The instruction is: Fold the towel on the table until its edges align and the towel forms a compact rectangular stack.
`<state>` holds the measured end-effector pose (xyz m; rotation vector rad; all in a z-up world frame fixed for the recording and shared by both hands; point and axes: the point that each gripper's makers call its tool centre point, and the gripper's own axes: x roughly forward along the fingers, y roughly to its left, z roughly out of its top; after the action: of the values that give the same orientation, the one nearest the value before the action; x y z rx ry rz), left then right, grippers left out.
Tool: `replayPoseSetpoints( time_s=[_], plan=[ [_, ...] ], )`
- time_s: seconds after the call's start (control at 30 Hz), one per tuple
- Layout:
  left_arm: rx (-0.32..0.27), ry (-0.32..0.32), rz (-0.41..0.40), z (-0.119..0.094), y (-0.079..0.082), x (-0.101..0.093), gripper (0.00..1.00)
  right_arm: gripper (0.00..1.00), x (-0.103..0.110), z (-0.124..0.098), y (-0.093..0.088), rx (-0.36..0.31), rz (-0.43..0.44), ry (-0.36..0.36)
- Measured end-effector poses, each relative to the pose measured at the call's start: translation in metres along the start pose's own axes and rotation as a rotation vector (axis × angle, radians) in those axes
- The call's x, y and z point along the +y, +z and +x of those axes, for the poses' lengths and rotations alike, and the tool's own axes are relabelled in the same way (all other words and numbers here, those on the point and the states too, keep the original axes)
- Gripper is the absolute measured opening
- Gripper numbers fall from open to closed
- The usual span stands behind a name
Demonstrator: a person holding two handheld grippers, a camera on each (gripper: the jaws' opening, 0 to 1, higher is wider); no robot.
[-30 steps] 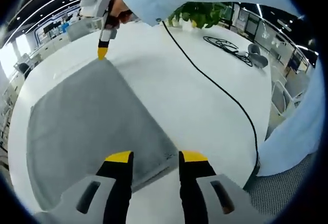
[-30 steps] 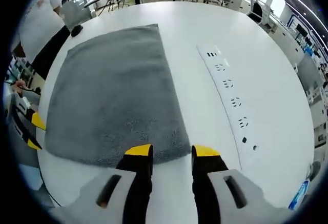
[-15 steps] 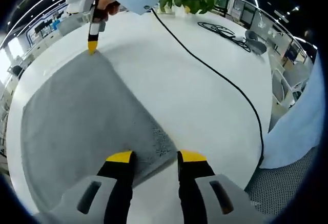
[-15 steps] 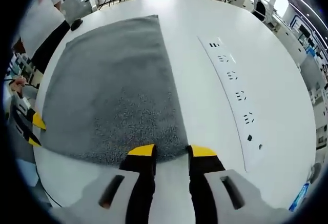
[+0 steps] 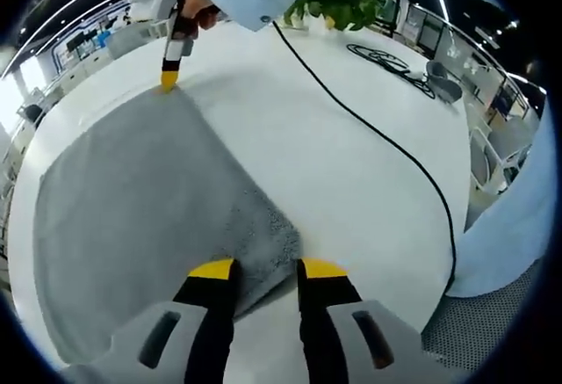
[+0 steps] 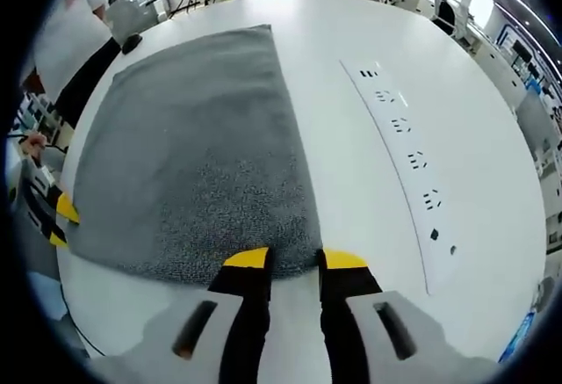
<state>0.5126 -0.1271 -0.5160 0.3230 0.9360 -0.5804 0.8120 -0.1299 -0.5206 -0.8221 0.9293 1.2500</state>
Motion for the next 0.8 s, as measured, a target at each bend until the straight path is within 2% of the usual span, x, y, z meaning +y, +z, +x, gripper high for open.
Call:
replayPoseSetpoints(
  time_s=[0.37, 0.5, 0.8],
  plan=[
    [-0.003, 0.009, 0.022, -0.0007, 0.0008, 0.0035, 0.05, 0.15, 0.0003, 0.0013, -0.0001, -0.006, 0.005, 0.012],
    [-0.006, 0.007, 0.017, -0.0007, 0.0004, 0.0049, 0.04, 0.06, 0.0038, 0.0018, -0.0003, 0.004, -0.004, 0.032],
    [-0.019, 0.012, 0.019, -0.0016, -0.0002, 0.0060, 0.03, 0.03, 0.0016, 0.0019, -0.0012, 0.026, 0.008, 0.035]
  ],
)
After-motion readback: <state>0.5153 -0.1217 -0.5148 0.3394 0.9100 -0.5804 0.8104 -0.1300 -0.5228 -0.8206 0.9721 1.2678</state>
